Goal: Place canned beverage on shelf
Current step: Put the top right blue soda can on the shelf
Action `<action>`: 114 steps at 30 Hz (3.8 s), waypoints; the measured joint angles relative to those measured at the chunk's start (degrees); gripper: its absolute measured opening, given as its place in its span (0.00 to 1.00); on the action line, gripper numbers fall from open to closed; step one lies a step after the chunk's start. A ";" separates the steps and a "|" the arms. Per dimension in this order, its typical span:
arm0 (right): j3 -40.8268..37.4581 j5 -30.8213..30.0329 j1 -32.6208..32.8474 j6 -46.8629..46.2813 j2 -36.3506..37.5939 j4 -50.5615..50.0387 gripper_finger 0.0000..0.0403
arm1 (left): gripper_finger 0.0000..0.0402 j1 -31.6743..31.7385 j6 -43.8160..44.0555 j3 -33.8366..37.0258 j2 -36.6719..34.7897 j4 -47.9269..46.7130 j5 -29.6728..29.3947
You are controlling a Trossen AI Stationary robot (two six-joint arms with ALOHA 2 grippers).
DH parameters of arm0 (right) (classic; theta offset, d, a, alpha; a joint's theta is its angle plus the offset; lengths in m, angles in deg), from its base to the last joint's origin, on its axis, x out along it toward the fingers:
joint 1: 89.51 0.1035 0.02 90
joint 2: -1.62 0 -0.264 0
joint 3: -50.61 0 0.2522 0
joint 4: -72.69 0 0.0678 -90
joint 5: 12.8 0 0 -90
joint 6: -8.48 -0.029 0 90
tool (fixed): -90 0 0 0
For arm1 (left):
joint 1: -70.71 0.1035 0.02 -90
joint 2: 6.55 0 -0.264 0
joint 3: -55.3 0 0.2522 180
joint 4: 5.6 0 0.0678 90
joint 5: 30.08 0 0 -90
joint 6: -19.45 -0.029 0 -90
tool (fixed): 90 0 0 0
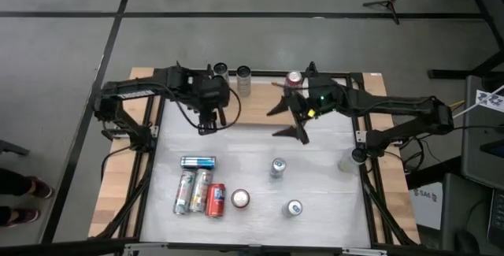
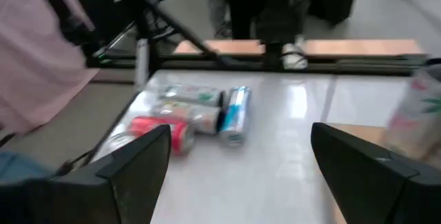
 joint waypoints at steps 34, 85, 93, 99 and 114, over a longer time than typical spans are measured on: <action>7.60 -21.75 21.60 -16.32 -6.64 -23.66 0.86 | 0.39 2.11 0.32 55.54 -27.37 62.07 1.96; 7.57 -34.95 27.27 -46.50 -18.75 -28.97 0.86 | 0.39 -5.89 0.25 56.62 -27.34 63.39 1.71; 7.60 -34.95 27.27 -46.51 -20.05 -28.73 0.86 | 0.39 -5.88 0.23 56.62 -27.34 63.42 1.69; 7.60 -35.19 27.25 -46.49 -22.31 -28.94 0.86 | 0.39 -5.87 0.21 56.62 -27.34 63.76 1.69; 7.57 -35.94 27.09 -46.46 -22.84 -28.87 0.68 | 0.39 -5.87 0.19 56.62 -27.34 64.46 1.24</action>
